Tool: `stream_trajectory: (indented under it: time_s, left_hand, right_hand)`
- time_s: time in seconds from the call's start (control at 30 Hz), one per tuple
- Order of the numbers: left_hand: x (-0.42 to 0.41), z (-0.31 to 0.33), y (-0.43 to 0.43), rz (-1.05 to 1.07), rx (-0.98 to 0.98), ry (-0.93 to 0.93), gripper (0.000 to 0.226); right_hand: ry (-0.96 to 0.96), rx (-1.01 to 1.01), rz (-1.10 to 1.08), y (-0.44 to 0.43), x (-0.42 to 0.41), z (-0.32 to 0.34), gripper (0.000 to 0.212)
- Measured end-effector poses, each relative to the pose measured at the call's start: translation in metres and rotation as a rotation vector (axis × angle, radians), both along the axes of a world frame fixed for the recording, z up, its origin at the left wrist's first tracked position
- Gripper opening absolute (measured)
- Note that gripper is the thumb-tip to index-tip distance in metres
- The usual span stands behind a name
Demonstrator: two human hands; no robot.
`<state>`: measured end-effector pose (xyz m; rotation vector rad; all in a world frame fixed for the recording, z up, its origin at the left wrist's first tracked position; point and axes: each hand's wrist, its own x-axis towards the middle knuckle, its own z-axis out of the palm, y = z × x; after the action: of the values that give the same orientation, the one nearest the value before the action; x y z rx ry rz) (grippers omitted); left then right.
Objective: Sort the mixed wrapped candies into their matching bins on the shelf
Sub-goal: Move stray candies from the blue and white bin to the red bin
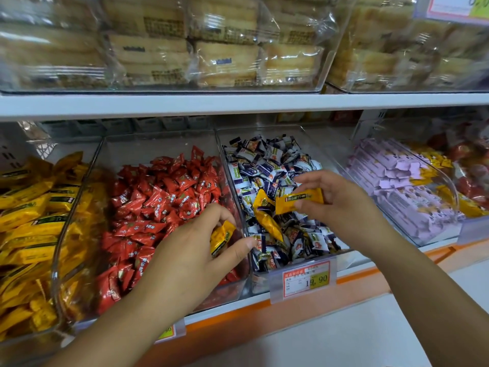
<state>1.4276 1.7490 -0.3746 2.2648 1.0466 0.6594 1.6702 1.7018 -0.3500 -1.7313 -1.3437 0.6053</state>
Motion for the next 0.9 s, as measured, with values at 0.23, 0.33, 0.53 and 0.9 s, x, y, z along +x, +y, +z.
stream_trajectory:
  time_s: [0.23,0.33,0.53,0.9]
  left_hand:
    - [-0.001,0.0,0.0,0.017,-0.019,-0.127,0.047]
    - [0.0,0.001,0.001,-0.043,0.071,-0.103,0.051]
    - [-0.002,-0.004,0.005,-0.038,0.098,-0.184,0.043]
    - [-0.001,-0.002,0.004,-0.06,0.148,-0.217,0.051]
  right_hand:
    - [0.289,0.007,0.219,-0.013,-0.031,0.019,0.022]
    - [0.321,0.0,0.328,-0.011,-0.048,0.013,0.032]
    - [0.311,0.017,0.373,-0.006,-0.048,0.014,0.041]
    - [0.257,0.001,0.424,-0.01,-0.051,0.015,0.047]
